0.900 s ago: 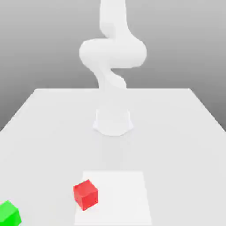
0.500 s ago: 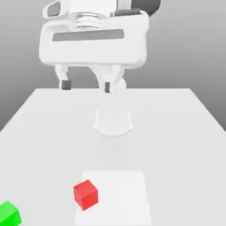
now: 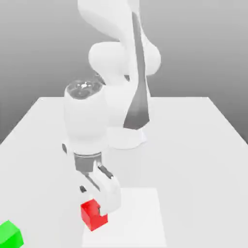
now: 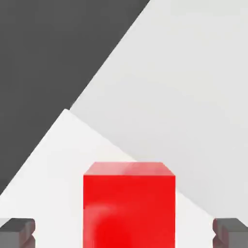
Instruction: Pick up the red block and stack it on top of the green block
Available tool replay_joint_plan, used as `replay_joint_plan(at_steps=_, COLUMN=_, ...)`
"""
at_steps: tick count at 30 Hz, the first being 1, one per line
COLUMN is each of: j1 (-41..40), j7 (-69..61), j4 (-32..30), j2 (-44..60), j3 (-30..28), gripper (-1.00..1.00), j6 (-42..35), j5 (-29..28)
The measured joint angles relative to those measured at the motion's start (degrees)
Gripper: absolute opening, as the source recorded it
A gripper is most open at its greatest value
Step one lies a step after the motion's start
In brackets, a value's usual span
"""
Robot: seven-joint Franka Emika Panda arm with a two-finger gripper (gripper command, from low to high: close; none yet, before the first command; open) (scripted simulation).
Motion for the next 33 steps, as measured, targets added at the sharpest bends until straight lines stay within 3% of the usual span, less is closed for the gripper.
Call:
replay_joint_plan(at_steps=1, j1=0.3, j7=0.2, j4=0.2, j2=1.6, j3=-0.3, gripper=-1.0, j6=1.4, j5=-0.3)
replay_joint_plan(at_steps=8, j1=0.3, j7=0.4, j4=0.3, j2=1.9, j3=-0.4, gripper=-1.0, j6=1.7, j5=-0.5)
replay_joint_plan(at_steps=14, j1=-0.8, j7=-1.5, j4=-0.3, j2=-7.8, j3=0.5, gripper=-1.0, j6=-7.4, j5=1.9)
replay_joint_plan(at_steps=25, j1=-10.1, j7=-8.1, j4=21.1, j2=0.5, j3=-6.6, gripper=-1.0, j6=-20.6, j5=5.1)
replay_joint_plan(at_steps=29, j1=-11.6, j7=-9.3, j4=24.1, j2=7.3, j3=-7.0, gripper=-1.0, j6=-16.8, j5=6.1)
replay_joint_plan(at_steps=30, j1=-11.7, j7=-9.5, j4=24.3, j2=9.0, j3=-6.9, gripper=1.0, j6=-15.4, j5=6.3)
replay_joint_plan(at_steps=33, j1=-11.7, j7=-9.5, j4=24.3, j2=9.0, j3=-6.9, gripper=1.0, j6=-15.4, j5=6.3)
